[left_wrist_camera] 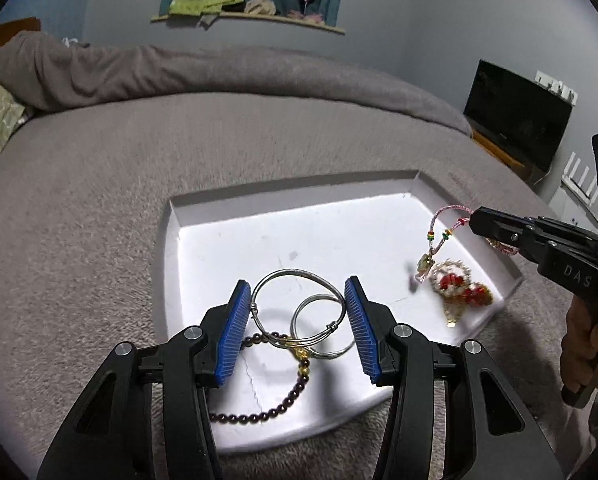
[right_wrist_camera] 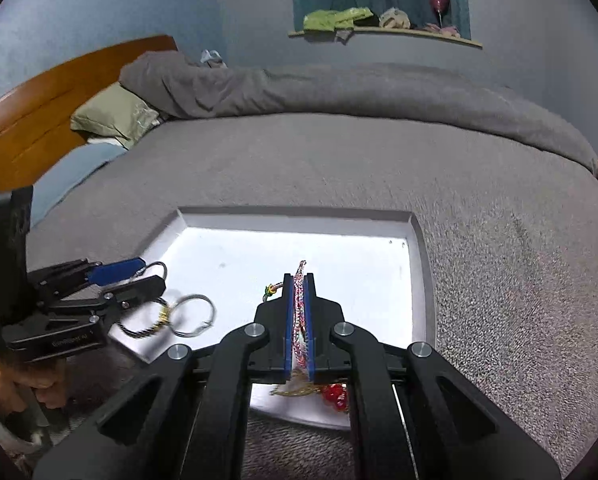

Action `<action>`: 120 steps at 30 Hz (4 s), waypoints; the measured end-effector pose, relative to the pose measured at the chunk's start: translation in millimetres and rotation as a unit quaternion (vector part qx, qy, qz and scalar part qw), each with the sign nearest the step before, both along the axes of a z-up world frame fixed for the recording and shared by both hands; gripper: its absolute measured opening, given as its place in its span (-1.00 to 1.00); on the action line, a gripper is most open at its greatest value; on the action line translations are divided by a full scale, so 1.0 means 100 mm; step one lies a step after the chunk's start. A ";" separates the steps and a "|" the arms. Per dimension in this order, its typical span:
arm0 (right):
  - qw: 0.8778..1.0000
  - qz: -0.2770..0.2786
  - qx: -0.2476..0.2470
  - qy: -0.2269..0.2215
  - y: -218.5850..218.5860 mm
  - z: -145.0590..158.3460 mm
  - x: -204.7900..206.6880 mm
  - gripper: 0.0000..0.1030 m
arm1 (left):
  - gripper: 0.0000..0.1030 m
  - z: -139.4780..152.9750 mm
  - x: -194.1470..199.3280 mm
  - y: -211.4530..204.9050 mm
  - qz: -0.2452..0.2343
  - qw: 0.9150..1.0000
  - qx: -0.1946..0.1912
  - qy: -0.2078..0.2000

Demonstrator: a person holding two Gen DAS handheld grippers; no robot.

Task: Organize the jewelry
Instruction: 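Carry the silver bangle with left while right carries the pink bracelet into the tray, then open both grippers inside the tray to release the bangle and pink bracelet, then withdraw both grippers from the tray back toward the remaining jewelry, then grasp the black hair tie with left while right grasps the dark wooden bead bracelet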

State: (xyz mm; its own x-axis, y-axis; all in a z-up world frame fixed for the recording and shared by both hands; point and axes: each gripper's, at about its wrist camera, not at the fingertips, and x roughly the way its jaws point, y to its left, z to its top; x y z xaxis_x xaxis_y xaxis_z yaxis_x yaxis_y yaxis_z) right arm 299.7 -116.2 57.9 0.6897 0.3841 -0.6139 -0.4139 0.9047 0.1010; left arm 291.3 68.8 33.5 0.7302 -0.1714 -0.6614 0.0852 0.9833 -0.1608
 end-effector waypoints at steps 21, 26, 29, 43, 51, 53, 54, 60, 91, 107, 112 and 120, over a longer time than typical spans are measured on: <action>1.000 -0.010 -0.020 0.017 -0.04 -0.26 0.07 -0.32 | 0.31 -0.08 0.05 -0.09 0.009 1.000 0.008 0.013; 1.000 -0.008 -0.012 0.010 -0.08 -0.27 -0.02 -0.15 | 0.51 -0.05 -0.04 -0.07 0.012 1.000 0.008 0.003; 1.000 -0.004 -0.011 0.003 -0.12 -0.28 -0.11 0.01 | 0.54 -0.05 -0.12 -0.05 0.014 1.000 0.006 -0.001; 0.998 -0.004 0.023 -0.054 -0.28 -0.23 -0.56 0.89 | 0.89 0.08 -0.61 -0.03 0.045 0.998 0.004 -0.053; 0.997 -0.007 0.029 -0.069 -0.34 -0.24 -0.77 0.89 | 0.90 0.14 -0.98 -0.05 0.046 0.996 0.000 -0.078; 0.997 -0.008 0.029 -0.073 -0.34 -0.23 -0.82 0.89 | 0.90 0.14 -1.08 -0.06 0.046 0.996 0.002 -0.082; 0.997 -0.008 0.030 -0.075 -0.35 -0.24 -0.86 0.89 | 0.90 0.14 -1.10 -0.06 0.046 0.995 0.003 -0.084; 0.996 -0.009 0.035 -0.075 -0.40 -0.28 -1.04 0.89 | 0.90 0.10 -1.34 -0.08 0.043 0.995 0.010 -0.087; 0.997 -0.004 0.045 -0.056 -0.47 -0.43 -1.63 0.89 | 0.90 -0.29 -2.05 -0.04 0.024 0.998 0.033 -0.046; 0.999 0.009 0.022 -0.030 -0.34 -0.52 -1.61 0.89 | -0.11 -0.40 -1.92 -0.01 0.007 1.000 0.022 -0.005; 1.000 0.017 0.009 -0.021 -0.28 -0.55 -1.58 0.79 | -0.26 -0.41 -1.87 -0.06 -0.002 0.999 0.032 -0.002; 0.999 0.030 -0.013 0.004 -0.17 -0.64 -1.52 0.26 | -0.45 -0.45 -1.81 -0.09 -0.013 0.999 0.041 0.007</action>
